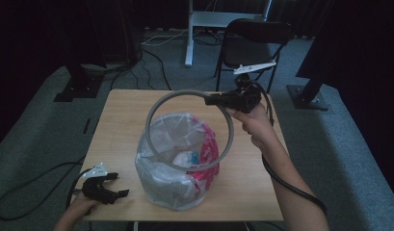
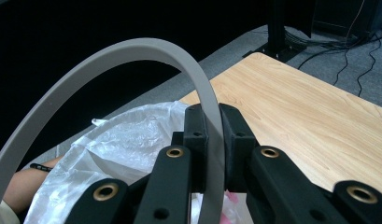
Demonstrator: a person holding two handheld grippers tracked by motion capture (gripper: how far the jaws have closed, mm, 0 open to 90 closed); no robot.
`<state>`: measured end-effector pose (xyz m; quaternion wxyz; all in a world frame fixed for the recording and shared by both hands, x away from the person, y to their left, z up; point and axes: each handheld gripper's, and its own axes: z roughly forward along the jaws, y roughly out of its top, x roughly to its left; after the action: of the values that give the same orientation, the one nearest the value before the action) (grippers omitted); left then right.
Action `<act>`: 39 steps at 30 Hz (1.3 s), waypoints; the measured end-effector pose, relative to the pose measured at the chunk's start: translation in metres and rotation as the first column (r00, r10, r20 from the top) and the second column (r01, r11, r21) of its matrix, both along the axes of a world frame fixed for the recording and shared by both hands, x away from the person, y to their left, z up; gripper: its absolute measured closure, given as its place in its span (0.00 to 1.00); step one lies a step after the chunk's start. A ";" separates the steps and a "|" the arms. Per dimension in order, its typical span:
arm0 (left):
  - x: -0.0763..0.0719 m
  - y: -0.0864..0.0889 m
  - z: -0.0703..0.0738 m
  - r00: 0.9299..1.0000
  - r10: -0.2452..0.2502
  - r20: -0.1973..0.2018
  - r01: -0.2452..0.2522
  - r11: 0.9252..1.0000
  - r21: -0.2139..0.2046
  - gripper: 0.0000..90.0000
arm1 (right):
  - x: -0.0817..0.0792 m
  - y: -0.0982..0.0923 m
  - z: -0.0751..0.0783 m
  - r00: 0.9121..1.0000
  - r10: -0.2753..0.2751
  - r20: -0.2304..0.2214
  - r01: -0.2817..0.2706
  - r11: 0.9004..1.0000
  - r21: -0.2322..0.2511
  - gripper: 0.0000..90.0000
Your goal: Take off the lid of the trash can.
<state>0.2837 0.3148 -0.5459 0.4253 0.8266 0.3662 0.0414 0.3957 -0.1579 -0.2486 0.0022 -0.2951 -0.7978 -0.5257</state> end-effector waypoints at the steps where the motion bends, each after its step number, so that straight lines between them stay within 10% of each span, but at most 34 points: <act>1: 0.000 0.000 0.000 1.000 0.000 0.000 0.000 1.000 0.000 0.02 | 0.000 0.000 0.000 1.000 0.000 0.000 0.000 1.000 0.000 0.92; 39: 0.000 0.000 0.000 1.000 -0.002 0.000 0.002 1.000 0.002 0.02 | -0.006 -0.089 -0.008 0.984 -0.180 -0.002 0.180 0.984 -0.001 0.92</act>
<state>0.2833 0.3145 -0.5458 0.4244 0.8274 0.3655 0.0413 0.3896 -0.2472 -0.2563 -0.0445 -0.3668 -0.7680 -0.5231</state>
